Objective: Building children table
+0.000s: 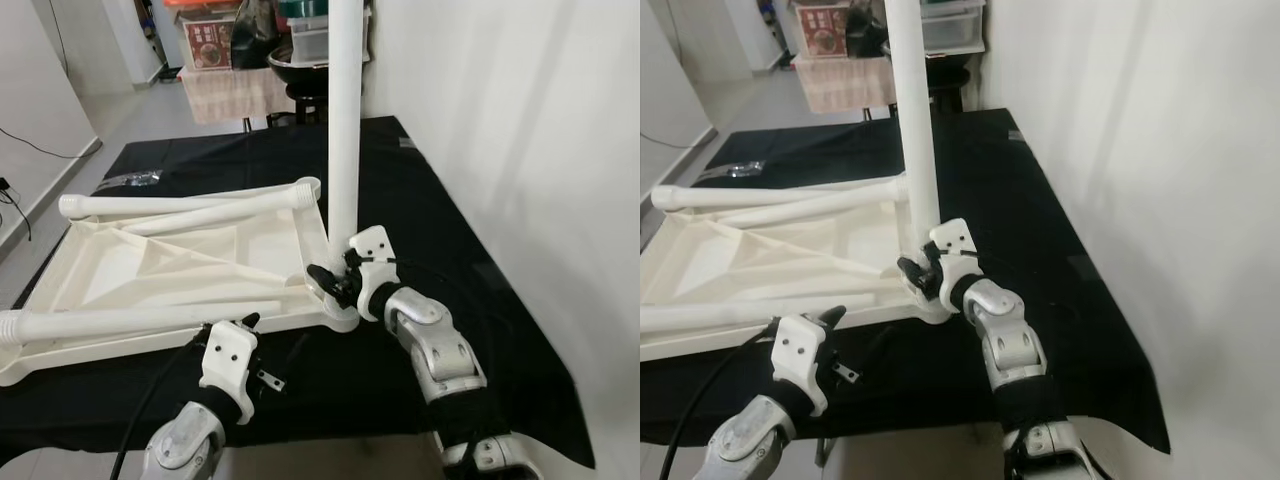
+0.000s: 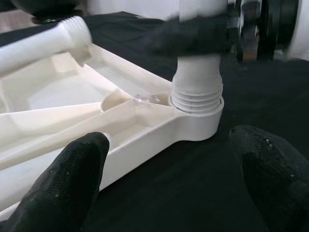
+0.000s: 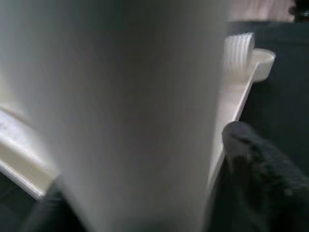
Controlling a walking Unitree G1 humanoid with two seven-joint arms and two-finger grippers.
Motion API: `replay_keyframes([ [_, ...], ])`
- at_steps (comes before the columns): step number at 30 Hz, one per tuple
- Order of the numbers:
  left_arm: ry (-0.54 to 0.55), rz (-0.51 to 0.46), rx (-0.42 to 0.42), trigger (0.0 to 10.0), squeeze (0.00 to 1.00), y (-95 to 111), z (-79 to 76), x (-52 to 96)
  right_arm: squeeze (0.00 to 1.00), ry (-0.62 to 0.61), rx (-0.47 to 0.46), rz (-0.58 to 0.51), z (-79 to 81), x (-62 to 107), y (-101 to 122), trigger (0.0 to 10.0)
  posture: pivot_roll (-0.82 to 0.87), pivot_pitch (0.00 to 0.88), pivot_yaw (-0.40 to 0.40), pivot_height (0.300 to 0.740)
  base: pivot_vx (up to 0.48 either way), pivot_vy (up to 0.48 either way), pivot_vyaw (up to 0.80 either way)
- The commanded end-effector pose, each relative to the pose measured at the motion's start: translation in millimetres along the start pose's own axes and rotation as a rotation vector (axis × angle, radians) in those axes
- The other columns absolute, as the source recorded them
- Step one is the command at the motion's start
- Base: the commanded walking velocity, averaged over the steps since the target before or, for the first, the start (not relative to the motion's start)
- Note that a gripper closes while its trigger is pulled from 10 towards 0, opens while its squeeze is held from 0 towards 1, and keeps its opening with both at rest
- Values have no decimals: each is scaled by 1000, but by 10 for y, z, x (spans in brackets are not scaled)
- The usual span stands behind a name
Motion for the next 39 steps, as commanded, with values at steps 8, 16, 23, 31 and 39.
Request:
replay_keyframes([
  [8,-10,16,-1,10000,0,-57,2,-32,0,508,117,5,224,-20,272,10000,-12,23,29,740,0,0,0],
  [16,-15,20,-1,10000,0,-70,-4,-38,0,730,76,117,277,-2,261,0,-5,19,34,740,0,0,0],
  [23,-23,19,5,10000,0,-65,-17,-19,0,684,49,122,152,18,177,0,-5,31,38,740,0,0,0],
  [31,-25,18,8,10000,0,-50,-18,4,0,580,84,92,19,97,96,0,-8,51,40,740,0,0,0],
  [39,-37,21,14,10000,0,-46,-15,31,0,-90,-100,40,172,39,-394,0,-38,63,61,740,0,0,0],
])
Point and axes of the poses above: a point about 5 cm out from each wrist's last joint towards the gripper, its own x axis pointing back from the gripper into the wrist, its own y axis along the axis of the wrist's last joint, z = x × y, the point moved 3 cm from there along -x, pointing out of the wrist towards the gripper, and after that the axes turned 11 degrees about -x, right-handed, at the moved point
